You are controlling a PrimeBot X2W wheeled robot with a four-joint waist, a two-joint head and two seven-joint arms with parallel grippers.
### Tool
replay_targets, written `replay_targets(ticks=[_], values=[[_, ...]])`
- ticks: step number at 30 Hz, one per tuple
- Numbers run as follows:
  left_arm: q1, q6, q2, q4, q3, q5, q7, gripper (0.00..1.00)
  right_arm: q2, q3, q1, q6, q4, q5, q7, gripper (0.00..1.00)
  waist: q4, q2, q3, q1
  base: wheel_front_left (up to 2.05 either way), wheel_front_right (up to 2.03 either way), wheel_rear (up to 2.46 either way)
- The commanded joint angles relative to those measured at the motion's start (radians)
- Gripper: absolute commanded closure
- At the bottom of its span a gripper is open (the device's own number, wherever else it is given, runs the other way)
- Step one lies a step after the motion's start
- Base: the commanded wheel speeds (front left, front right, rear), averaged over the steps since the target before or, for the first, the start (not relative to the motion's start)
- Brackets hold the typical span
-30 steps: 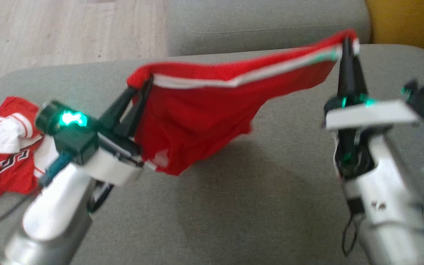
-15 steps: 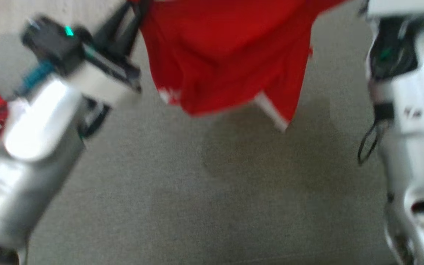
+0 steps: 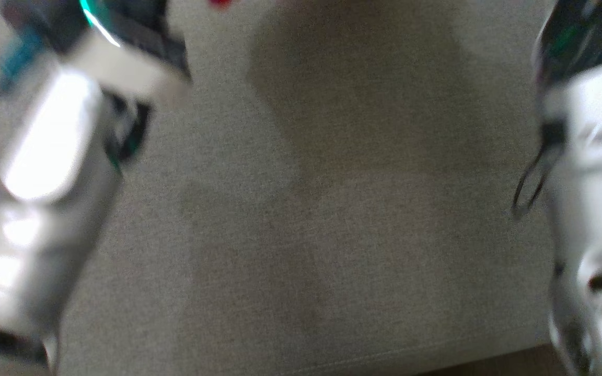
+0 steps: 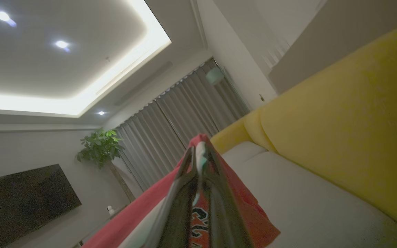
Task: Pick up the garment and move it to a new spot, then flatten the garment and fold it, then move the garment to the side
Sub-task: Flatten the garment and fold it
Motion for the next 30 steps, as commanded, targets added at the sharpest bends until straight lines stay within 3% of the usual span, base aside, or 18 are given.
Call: replay_targets(ticks=[1,11,16,23,30], values=[[0.042,0.002,0.029,-0.007,0.020,-0.023,-0.004,1.00,0.015,0.021,0.057,-0.001,-0.031,0.007,-0.006,1.00,-0.003,0.0000,-0.014,0.0000,0.00,0.00,0.00],[0.530,0.002,-0.080,0.081,-0.013,-0.142,-0.004,1.00,0.015,0.058,0.611,-0.001,-0.031,0.086,-0.006,1.00,-0.009,0.0000,-0.099,0.0000,0.00,0.00,0.00],[0.695,0.002,-0.115,0.073,-0.007,-0.123,-0.004,1.00,0.015,0.059,0.801,-0.001,-0.055,0.125,-0.006,1.00,-0.007,0.0000,-0.175,0.0000,0.00,0.00,0.00],[0.875,0.002,-0.143,0.009,-0.014,-0.099,-0.004,1.00,0.004,0.058,0.968,-0.001,-0.097,0.174,-0.006,1.00,0.006,0.0000,-0.280,0.0000,0.00,0.00,0.00],[0.824,0.002,-0.129,-0.093,-0.042,-0.038,-0.004,1.00,-0.005,0.042,0.929,-0.001,-0.187,0.194,0.000,1.00,0.052,0.0000,-0.240,0.0000,0.00,0.00,0.00]])
